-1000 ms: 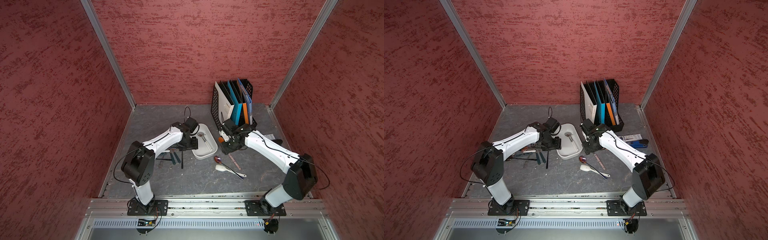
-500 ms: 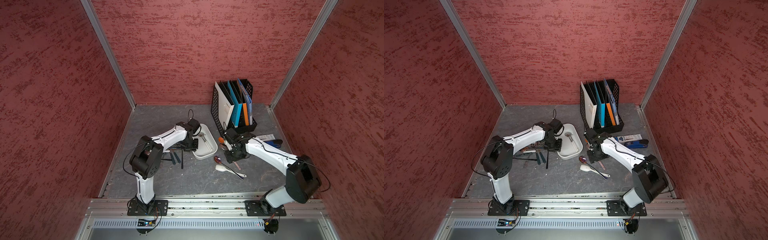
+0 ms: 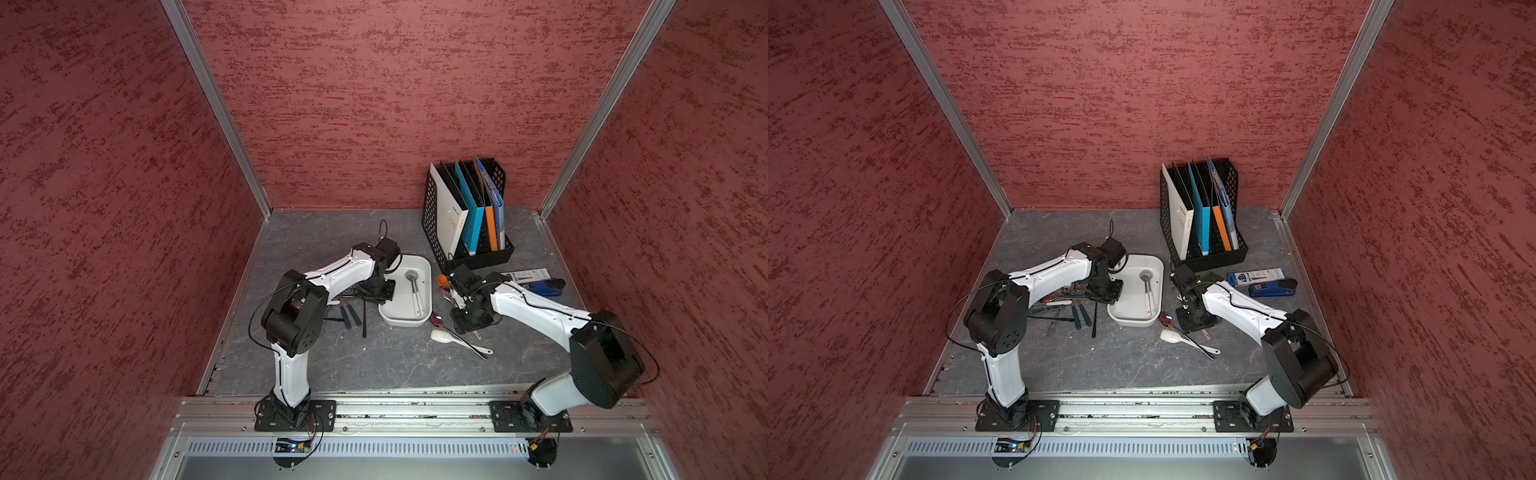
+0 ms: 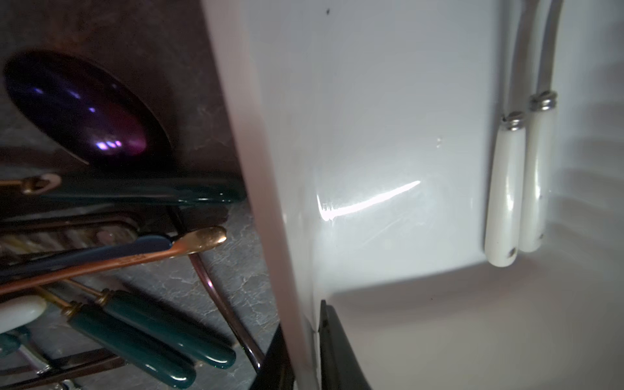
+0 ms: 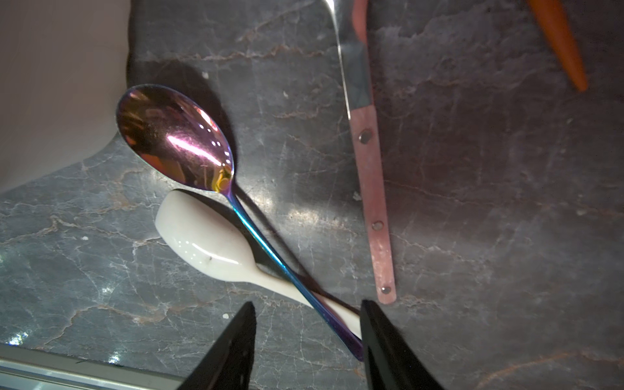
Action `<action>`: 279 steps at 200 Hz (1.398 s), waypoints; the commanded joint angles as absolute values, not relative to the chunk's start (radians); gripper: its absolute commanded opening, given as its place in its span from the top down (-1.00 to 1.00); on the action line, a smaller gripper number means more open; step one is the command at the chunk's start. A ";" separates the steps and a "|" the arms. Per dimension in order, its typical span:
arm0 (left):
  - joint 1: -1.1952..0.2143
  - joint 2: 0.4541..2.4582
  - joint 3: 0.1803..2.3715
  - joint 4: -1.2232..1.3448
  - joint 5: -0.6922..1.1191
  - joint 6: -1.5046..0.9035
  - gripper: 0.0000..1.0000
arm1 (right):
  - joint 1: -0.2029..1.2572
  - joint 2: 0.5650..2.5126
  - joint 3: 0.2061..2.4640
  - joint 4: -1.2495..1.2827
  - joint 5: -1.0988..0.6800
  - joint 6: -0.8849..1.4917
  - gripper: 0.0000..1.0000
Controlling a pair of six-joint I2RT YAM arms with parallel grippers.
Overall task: Put the spoon into the storage box
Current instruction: Pick up the spoon from the center of the board.
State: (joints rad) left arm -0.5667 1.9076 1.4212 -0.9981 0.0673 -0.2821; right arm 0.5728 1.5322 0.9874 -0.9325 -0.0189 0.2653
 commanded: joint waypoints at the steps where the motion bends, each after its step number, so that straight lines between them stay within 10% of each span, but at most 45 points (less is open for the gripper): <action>1: -0.552 1.907 1.416 -1.012 0.044 -0.244 0.60 | 0.569 1.557 0.982 -0.892 -0.034 0.276 -0.02; 80: -0.522 1.770 1.391 -0.988 0.054 -0.287 -0.06 | 0.576 1.589 0.966 -0.885 -0.026 0.284 0.09; 279: -0.349 1.551 1.227 -0.943 0.129 -0.318 -0.13 | 0.637 1.696 0.969 -0.832 -0.108 0.311 0.26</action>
State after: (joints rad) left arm -0.3573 1.5742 1.2339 -0.9646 0.1135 -0.3099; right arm 0.6277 1.6810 0.9691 -0.8707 -0.0357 0.3096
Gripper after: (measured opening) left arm 0.567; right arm 0.389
